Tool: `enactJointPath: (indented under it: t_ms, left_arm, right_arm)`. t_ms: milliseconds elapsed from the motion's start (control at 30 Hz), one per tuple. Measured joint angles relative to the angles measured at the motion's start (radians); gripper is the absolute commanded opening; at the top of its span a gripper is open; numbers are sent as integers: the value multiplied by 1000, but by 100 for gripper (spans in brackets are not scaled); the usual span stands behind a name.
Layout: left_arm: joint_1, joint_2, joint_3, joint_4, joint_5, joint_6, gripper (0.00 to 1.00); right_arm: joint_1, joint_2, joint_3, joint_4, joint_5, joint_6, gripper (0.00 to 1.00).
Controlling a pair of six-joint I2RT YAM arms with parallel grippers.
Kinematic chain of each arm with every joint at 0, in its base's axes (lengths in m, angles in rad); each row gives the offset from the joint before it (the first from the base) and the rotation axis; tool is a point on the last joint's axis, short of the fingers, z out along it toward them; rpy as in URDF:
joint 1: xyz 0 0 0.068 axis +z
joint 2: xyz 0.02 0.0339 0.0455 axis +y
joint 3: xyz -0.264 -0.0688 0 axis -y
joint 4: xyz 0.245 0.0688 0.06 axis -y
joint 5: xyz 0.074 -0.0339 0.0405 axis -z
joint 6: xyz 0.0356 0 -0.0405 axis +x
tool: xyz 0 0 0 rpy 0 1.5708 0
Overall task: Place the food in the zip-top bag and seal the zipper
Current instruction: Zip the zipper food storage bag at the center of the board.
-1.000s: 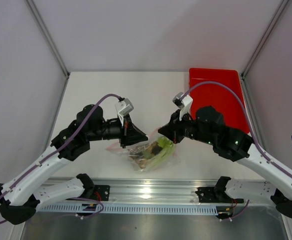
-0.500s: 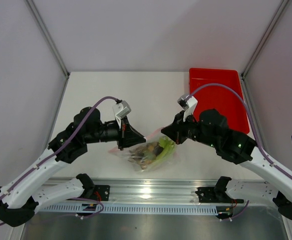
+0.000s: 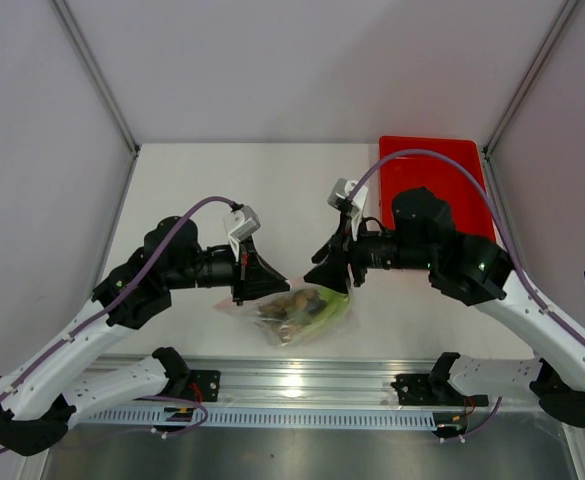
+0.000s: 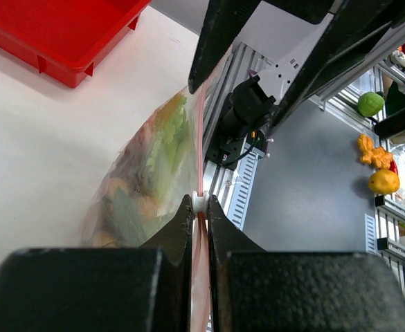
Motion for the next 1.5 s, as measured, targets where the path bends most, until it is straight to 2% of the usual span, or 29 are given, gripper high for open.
enactJointPath:
  t_ms: [167,433,567,867,900,933,1167,1500]
  left_arm:
    - [0,2,0,0,8,0,1]
    - [0,10,0,-7,23,0,1]
    - [0,11,0,-7,24,0,1]
    - [0,15,0,-7,24,0,0]
    - [0,16,0,-6,23,1,1]
    - [0,16,0,-7,22,2,1]
    - [0,16,0,-7,12,1,1]
    - [0,-5,0,-11,-41,2,1]
  right_arm:
    - [10,87,90,-68,-64,-75,46]
    - [18,167,96,-140,-99,-142,44]
    - [20,183,97,-148,-123,-159,39]
    - [24,191,98,-147,-130,-167,14]
    - [25,190,98,-146,-130,-167,5]
    - [25,188,98,-146,-132,-166,0]
    - [29,167,70,-116,-98,-129,0]
    - [39,75,-37,-1,60,5,0]
